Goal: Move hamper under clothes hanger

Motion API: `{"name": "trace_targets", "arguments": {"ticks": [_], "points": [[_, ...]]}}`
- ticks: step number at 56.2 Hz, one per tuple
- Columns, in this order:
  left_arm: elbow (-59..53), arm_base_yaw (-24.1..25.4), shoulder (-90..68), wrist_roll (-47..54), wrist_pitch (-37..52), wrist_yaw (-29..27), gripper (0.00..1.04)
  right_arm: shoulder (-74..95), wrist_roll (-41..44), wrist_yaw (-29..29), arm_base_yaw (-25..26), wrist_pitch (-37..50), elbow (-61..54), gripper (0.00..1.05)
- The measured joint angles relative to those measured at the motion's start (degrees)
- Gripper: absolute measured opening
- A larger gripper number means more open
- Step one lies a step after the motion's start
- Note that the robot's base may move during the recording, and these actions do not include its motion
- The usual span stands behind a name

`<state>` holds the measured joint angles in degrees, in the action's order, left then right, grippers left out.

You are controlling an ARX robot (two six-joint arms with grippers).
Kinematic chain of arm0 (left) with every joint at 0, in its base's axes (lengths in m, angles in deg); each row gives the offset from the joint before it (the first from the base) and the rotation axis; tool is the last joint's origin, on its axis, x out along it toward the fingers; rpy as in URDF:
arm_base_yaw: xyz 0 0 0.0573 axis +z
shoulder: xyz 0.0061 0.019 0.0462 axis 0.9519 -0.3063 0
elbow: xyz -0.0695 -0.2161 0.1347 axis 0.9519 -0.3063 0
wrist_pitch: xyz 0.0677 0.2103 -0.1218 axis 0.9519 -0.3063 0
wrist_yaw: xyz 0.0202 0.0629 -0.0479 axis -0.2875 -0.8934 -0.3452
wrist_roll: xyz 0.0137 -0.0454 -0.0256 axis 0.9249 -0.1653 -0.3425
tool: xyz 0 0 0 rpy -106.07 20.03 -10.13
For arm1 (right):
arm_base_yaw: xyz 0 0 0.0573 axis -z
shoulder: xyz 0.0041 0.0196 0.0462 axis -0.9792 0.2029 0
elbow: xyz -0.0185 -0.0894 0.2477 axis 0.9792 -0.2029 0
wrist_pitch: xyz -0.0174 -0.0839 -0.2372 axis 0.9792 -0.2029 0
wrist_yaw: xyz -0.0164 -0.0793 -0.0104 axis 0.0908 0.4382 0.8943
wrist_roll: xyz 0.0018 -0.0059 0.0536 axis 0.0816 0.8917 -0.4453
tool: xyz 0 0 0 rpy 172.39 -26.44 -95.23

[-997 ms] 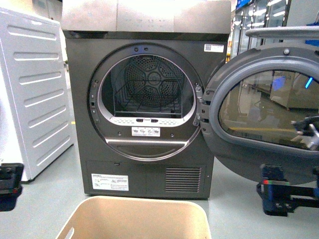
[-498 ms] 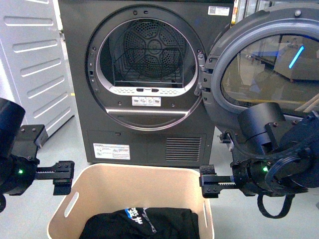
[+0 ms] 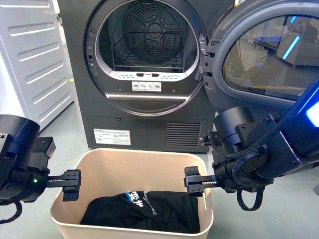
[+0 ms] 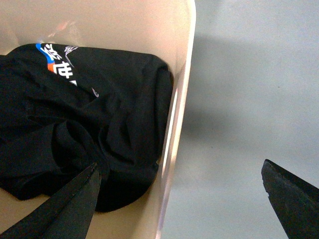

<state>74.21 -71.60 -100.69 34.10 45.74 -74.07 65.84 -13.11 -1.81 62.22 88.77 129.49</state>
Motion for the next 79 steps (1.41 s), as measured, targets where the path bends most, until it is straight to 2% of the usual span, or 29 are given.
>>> {"name": "trace_targets", "arguments": {"ticks": [43, 79], "points": [[13.6, 0.5, -9.6, 2.5, -1.0, -2.1, 0.98, 3.8, -5.3, 1.5, -2.3, -2.6, 2.9, 0.97], [15.8, -1.3, -12.4, 2.5, -1.4, -2.2, 0.98, 7.5, -6.1, 2.9, -3.6, -5.4, 8.4, 0.97]]}}
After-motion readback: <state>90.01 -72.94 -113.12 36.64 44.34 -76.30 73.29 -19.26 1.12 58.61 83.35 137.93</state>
